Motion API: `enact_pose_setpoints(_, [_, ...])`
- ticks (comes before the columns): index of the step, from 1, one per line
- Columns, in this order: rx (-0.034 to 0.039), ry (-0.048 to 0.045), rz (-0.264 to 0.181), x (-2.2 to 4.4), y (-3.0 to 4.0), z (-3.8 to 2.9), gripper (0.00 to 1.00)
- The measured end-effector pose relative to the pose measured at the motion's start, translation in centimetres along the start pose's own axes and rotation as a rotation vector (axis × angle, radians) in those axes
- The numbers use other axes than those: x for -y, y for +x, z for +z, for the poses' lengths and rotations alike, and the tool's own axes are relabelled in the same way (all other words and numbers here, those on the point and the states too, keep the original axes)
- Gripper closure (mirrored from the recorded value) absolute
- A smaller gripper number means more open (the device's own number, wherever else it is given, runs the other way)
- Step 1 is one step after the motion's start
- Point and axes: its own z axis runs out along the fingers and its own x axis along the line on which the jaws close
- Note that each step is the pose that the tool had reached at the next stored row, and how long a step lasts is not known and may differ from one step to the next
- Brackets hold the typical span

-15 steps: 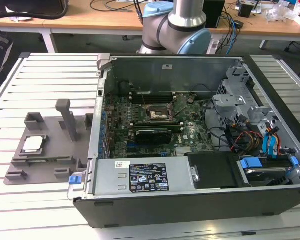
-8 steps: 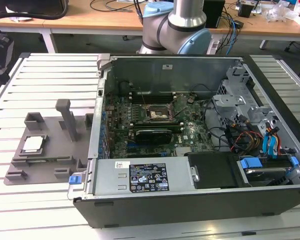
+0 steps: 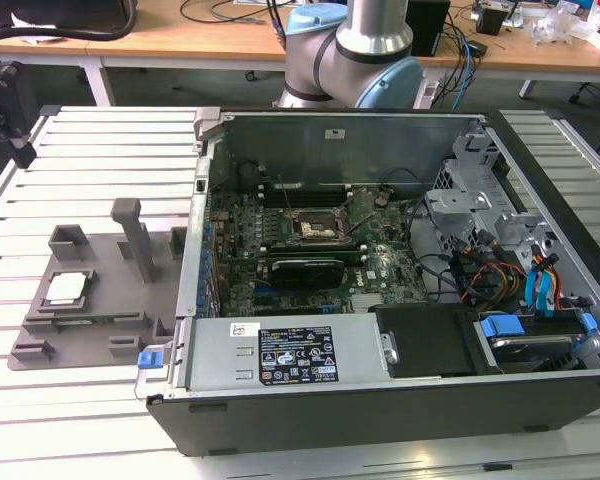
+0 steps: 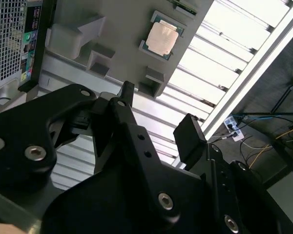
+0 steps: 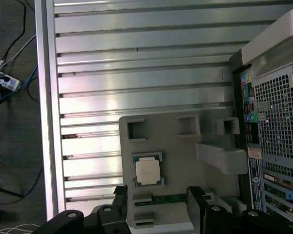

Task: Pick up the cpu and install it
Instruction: 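Pick up the cpu and move it towards the insertion slot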

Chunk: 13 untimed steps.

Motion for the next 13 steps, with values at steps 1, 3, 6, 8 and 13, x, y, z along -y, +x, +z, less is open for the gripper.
enact_pose_setpoints(1, [-0.0001, 0.0000, 0.000, 0.00, 0.00, 0.09, 0.40])
enact_pose_setpoints(3, [-0.0001, 0.0000, 0.000, 0.02, 0.01, 0.37, 0.40])
enact_pose_setpoints(6, [0.0000, 0.0000, 0.000, 0.04, 0.02, 0.83, 0.40])
enact_pose_setpoints(8, [-0.0001, 0.0000, 0.000, 0.04, 0.02, 1.01, 0.40])
enact_pose_setpoints(13, [-0.0001, 0.0000, 0.000, 0.06, 0.04, 1.43, 0.40])
